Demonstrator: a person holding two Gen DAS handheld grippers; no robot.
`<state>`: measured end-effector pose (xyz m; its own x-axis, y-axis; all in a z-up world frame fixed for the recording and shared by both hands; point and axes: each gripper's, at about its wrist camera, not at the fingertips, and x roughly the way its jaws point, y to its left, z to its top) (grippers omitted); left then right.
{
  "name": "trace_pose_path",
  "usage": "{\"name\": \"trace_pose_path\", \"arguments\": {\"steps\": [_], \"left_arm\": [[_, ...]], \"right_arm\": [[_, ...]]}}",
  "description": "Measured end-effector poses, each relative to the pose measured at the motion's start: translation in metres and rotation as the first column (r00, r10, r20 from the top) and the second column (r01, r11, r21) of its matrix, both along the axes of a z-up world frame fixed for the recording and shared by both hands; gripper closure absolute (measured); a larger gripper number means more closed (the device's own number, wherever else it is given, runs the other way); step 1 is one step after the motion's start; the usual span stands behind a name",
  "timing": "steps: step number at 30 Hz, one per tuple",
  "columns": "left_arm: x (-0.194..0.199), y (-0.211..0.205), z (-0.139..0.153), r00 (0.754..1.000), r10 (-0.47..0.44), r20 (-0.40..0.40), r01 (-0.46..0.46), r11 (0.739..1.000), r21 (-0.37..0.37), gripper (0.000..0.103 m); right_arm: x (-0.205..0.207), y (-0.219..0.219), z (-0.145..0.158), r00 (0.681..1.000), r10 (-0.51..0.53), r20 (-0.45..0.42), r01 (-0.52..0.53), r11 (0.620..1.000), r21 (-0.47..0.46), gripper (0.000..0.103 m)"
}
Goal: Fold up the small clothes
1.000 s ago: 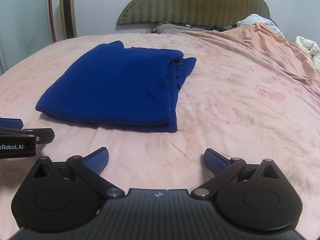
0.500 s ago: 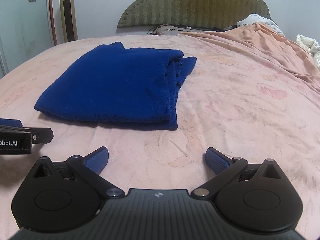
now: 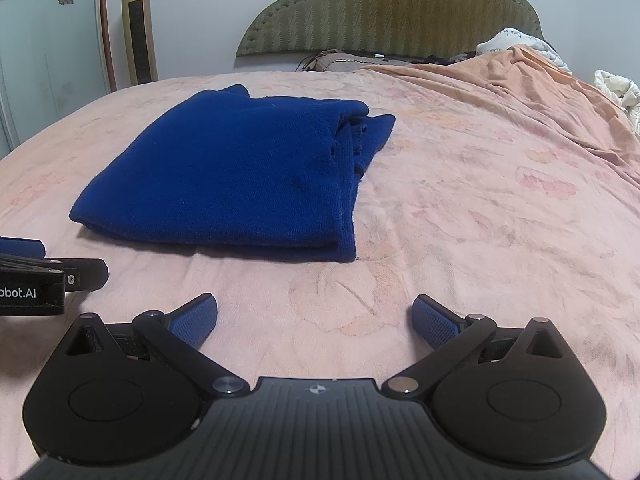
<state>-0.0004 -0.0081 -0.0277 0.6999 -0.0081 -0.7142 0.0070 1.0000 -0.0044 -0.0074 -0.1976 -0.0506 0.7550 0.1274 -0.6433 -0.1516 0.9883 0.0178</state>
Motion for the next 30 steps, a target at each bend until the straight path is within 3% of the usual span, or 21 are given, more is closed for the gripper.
{"name": "trace_pose_path", "arguments": {"steps": [30], "left_arm": [[-0.0015, 0.0055, 0.0014, 1.0, 0.001, -0.002, -0.001, 1.0, -0.003, 0.021]], "right_arm": [[0.0002, 0.0001, -0.0003, 1.0, 0.0, 0.0, 0.0, 1.0, 0.0, 0.0]]}}
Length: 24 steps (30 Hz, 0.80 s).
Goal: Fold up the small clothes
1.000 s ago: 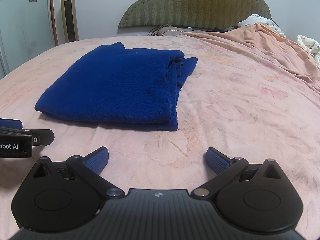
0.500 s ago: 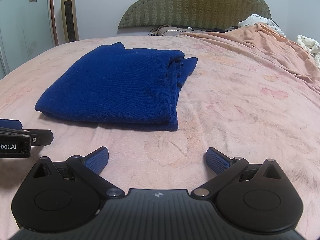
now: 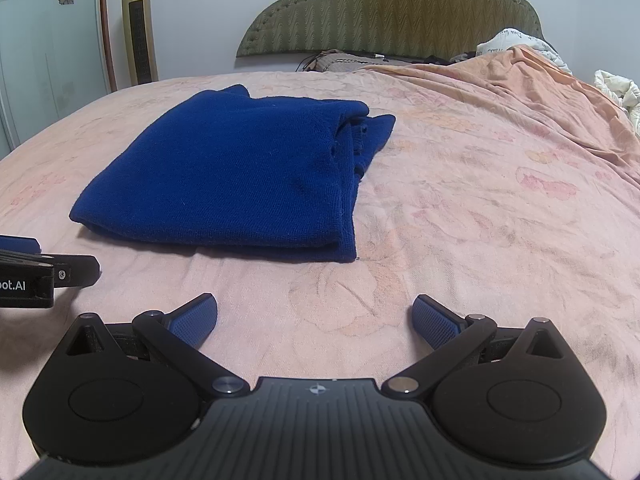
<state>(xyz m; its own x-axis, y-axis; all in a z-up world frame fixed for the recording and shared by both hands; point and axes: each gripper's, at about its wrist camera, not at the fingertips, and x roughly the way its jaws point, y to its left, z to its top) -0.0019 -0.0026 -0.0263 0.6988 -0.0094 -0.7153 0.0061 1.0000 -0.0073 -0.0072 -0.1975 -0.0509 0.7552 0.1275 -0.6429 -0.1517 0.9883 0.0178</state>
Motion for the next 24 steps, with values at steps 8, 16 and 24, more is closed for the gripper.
{"name": "trace_pose_path", "arguments": {"steps": [8, 16, 24], "left_arm": [[-0.0004, -0.0033, 0.0013, 1.0, -0.001, -0.001, 0.001, 1.0, 0.022, 0.021], [0.0007, -0.0029, 0.0022, 1.0, 0.011, -0.006, -0.011, 0.999, 0.046, 0.021], [-0.002, -0.0049, 0.0065, 1.0, 0.019, 0.006, -0.019, 0.996, 0.083, 0.021]], "right_arm": [[0.0, 0.0002, -0.0001, 1.0, 0.0, 0.0, 0.0, 1.0, 0.0, 0.0], [0.0, 0.0001, -0.0001, 1.0, 0.0, 0.0, 0.0, 1.0, 0.0, 0.0], [0.0, 0.0002, -0.0002, 1.0, 0.0, 0.0, 0.0, 1.0, 0.0, 0.0]]}}
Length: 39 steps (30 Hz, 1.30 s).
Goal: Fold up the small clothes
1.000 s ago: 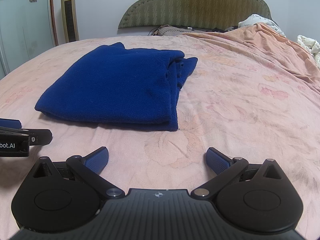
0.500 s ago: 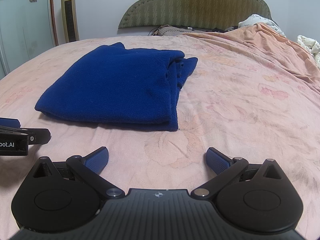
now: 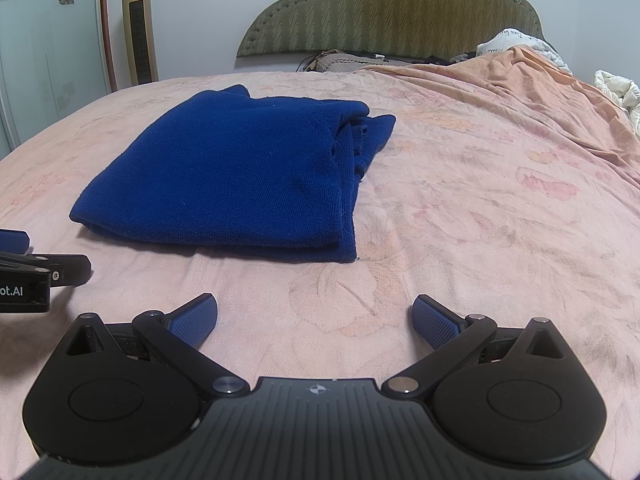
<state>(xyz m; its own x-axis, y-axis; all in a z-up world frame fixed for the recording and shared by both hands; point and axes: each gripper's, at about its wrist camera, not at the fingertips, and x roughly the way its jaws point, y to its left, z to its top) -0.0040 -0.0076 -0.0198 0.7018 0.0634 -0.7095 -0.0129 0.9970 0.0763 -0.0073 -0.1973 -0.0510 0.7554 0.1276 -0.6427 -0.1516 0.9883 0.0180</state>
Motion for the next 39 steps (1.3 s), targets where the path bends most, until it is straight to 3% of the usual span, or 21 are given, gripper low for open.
{"name": "trace_pose_path", "arguments": {"steps": [9, 29, 39], "left_arm": [[0.004, -0.003, 0.0, 1.0, -0.017, -0.011, 0.017, 1.0, 0.021, 0.021], [0.01, 0.008, 0.001, 1.0, 0.009, -0.03, -0.01, 1.0, -0.029, 0.021], [0.008, 0.004, 0.002, 1.0, 0.003, -0.019, -0.003, 1.0, -0.019, 0.021]], "right_arm": [[0.0, 0.0, 0.0, 1.0, 0.0, 0.0, 0.0, 1.0, 0.0, 0.0], [0.0, 0.0, 0.0, 1.0, 0.0, 0.0, 0.0, 1.0, 0.0, 0.0], [0.0, 0.0, 0.0, 1.0, 0.0, 0.0, 0.0, 1.0, 0.0, 0.0]]}}
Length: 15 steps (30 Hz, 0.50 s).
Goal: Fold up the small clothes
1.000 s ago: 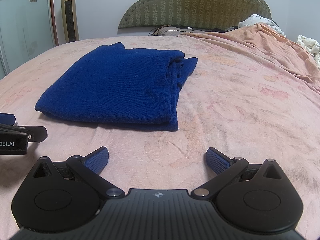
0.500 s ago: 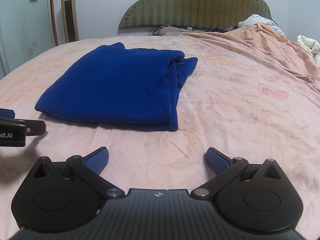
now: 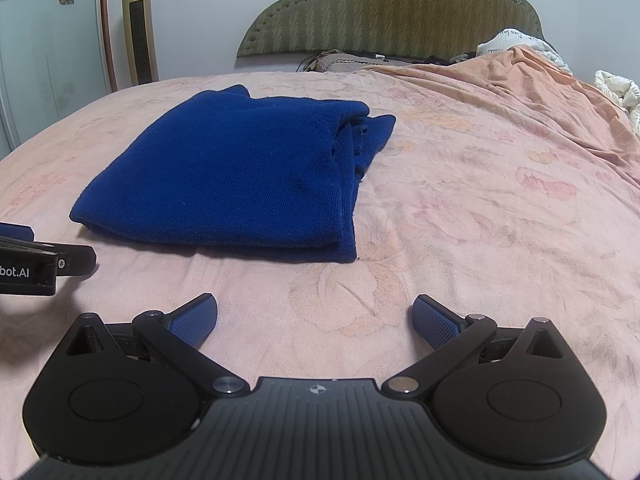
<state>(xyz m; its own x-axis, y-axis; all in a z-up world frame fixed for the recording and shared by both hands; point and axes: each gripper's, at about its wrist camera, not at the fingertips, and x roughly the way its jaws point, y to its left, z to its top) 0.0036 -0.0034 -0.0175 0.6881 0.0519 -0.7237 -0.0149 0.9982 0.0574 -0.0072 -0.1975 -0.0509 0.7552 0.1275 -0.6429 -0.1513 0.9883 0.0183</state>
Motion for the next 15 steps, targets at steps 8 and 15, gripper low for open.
{"name": "trace_pose_path", "arguments": {"steps": [8, 15], "left_arm": [[-0.0021, 0.0014, 0.0014, 1.0, 0.006, 0.002, -0.006, 1.0, -0.009, 0.021], [-0.0008, 0.0005, 0.0017, 1.0, -0.002, 0.001, 0.002, 1.0, -0.018, 0.021]], "right_arm": [[0.0, -0.0001, 0.0, 1.0, 0.0, 0.0, 0.0, 1.0, 0.0, 0.0], [-0.0001, -0.0001, 0.0, 1.0, 0.0, 0.0, 0.0, 1.0, 0.0, 0.0]]}}
